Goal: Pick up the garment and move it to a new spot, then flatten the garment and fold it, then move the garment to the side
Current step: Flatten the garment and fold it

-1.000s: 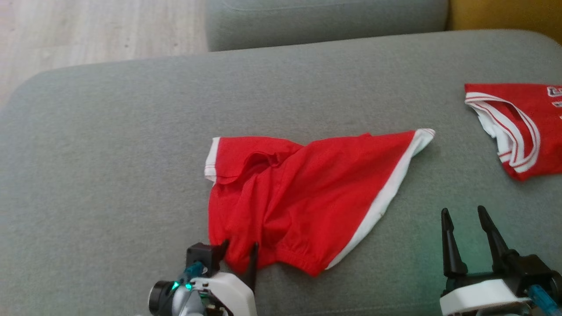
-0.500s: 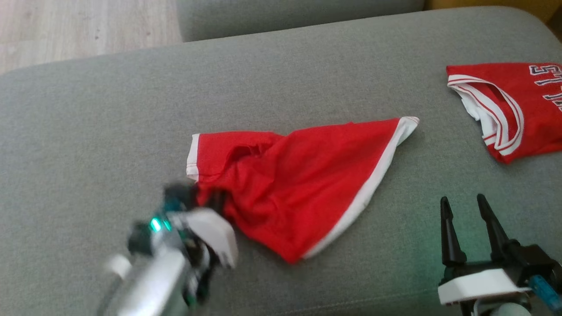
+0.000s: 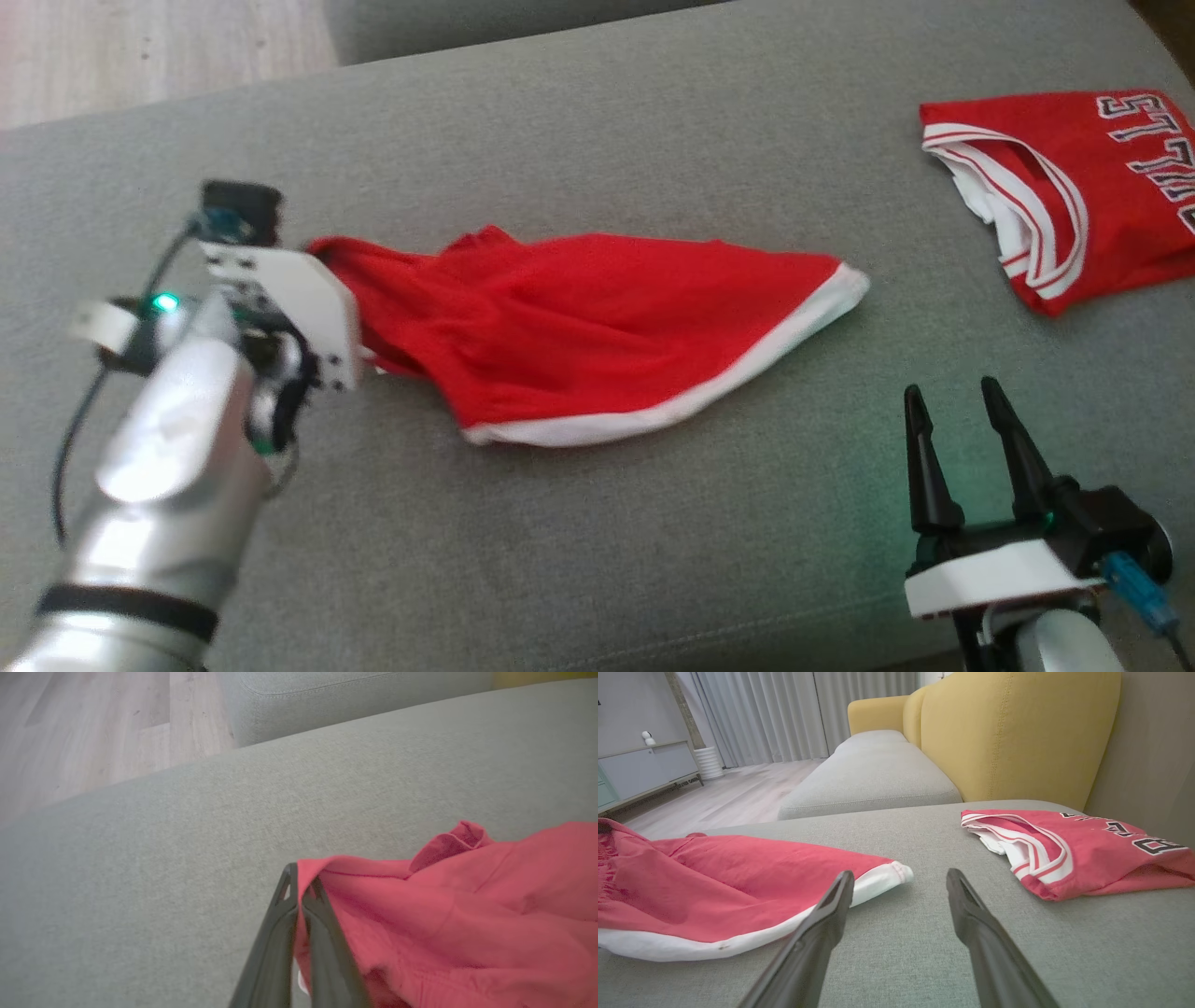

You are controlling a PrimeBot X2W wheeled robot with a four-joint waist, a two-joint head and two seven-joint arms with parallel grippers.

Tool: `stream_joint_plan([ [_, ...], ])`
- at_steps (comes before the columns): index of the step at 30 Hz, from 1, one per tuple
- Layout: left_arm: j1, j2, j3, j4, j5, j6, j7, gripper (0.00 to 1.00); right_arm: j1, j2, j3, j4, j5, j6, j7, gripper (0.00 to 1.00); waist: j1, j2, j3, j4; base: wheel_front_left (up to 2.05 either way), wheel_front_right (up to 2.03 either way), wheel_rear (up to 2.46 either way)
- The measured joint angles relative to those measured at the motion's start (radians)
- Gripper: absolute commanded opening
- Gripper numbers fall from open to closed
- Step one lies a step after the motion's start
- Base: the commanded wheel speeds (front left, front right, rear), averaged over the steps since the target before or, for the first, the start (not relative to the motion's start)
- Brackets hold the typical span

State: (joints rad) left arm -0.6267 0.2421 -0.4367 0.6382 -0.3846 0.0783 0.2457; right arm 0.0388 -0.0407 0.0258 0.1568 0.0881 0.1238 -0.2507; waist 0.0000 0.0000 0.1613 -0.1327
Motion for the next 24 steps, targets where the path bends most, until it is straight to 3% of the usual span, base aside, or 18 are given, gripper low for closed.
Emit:
stream_joint_plan([
  [10,-0.128,0.085,-0.031,0.239,0.089,-0.008,-0.047,0.00,-0.028,0.000,0.010,0.016,0.009,0.000,0.000,1.00,0.0000,0.0000,0.004,-0.025,0.00,0.00,0.00],
  [11,-0.133,0.088,-0.032,0.257,0.091,-0.009,-0.055,0.08,-0.028,0.000,0.009,0.019,0.009,0.000,0.000,1.00,0.0000,0.0000,0.002,-0.024,0.00,0.00,0.00],
  [12,-0.139,0.087,-0.030,0.273,0.089,-0.012,-0.065,0.37,-0.028,0.000,0.008,0.020,0.009,0.000,0.000,1.00,0.0000,0.0000,-0.001,-0.022,0.00,0.00,0.00],
  [13,-0.142,0.085,-0.029,0.283,0.083,-0.017,-0.078,1.00,-0.028,0.000,0.007,0.022,0.009,0.000,0.000,1.00,0.0000,0.0000,-0.004,-0.019,0.00,0.00,0.00],
  [19,-0.154,0.041,0.002,0.313,0.027,-0.036,-0.154,1.00,-0.025,-0.001,-0.001,0.026,0.008,0.000,0.000,1.00,0.0000,0.0000,-0.029,0.009,0.00,0.00,0.00],
  [24,-0.115,0.025,0.040,0.241,-0.015,-0.033,-0.301,1.00,-0.001,0.000,-0.022,0.018,-0.003,0.000,0.000,1.00,0.0000,0.0000,-0.062,0.044,0.00,0.00,0.00],
])
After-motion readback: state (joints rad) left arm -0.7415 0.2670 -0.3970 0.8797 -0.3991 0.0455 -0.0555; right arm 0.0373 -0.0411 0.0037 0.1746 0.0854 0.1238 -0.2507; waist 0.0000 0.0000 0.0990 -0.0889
